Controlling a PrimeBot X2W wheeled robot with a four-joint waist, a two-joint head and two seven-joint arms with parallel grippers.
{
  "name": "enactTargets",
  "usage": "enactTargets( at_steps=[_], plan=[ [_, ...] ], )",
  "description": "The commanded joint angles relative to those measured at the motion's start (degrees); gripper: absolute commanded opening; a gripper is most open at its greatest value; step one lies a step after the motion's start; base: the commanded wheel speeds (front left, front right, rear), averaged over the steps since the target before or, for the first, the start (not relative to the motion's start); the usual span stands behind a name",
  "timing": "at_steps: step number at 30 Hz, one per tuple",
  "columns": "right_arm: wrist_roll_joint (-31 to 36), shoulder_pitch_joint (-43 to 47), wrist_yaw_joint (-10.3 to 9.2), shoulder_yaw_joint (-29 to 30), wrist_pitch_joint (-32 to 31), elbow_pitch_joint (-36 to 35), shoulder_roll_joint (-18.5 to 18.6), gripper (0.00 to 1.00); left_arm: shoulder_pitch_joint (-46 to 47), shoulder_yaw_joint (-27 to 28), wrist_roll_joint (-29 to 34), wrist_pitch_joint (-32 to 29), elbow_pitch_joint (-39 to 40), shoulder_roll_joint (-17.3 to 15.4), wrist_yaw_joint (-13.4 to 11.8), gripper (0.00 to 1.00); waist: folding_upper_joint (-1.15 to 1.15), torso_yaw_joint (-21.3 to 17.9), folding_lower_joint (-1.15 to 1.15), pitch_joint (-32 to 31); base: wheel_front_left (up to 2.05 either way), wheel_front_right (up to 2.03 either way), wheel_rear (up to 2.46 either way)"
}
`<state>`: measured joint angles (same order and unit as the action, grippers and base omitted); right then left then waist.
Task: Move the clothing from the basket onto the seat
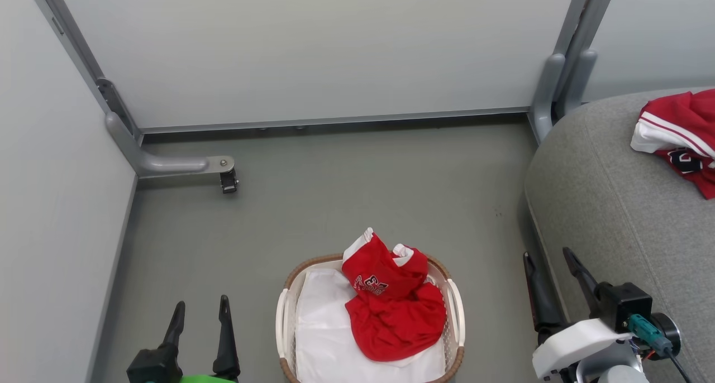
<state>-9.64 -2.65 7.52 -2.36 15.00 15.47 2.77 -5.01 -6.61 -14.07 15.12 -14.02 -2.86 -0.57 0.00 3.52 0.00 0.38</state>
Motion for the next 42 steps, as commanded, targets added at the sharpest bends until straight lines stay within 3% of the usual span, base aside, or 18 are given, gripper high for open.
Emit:
enactTargets(
  at_steps=[1, 30, 42],
  plan=[
    [-0.2, 1.1, -0.06, -0.1, 0.3, -0.1, 0.2, 1.0, -0.8, -0.1, -0.3, 0.0, -0.1, -0.1, -0.3, 1.0, 0.0, 0.0, 0.0, 0.0, 0.0, 0.0, 0.0],
    [0.3, 0.5, -0.06, 0.2, 0.3, 0.0, 0.2, 1.0, -0.1, -0.1, 0.0, 0.0, 0.1, -0.1, -0.3, 1.0, 0.0, -0.3, 0.0, 0.3, 0.0, 0.0, 0.0],
    [1.2, -2.8, -0.06, 2.2, 0.3, -1.8, 0.2, 1.0, 8.1, -2.7, 4.9, 0.0, -1.6, -0.1, 2.7, 1.0, 0.0, -1.5, 0.0, 6.7, 0.0, 0.0, 0.0]
  ],
)
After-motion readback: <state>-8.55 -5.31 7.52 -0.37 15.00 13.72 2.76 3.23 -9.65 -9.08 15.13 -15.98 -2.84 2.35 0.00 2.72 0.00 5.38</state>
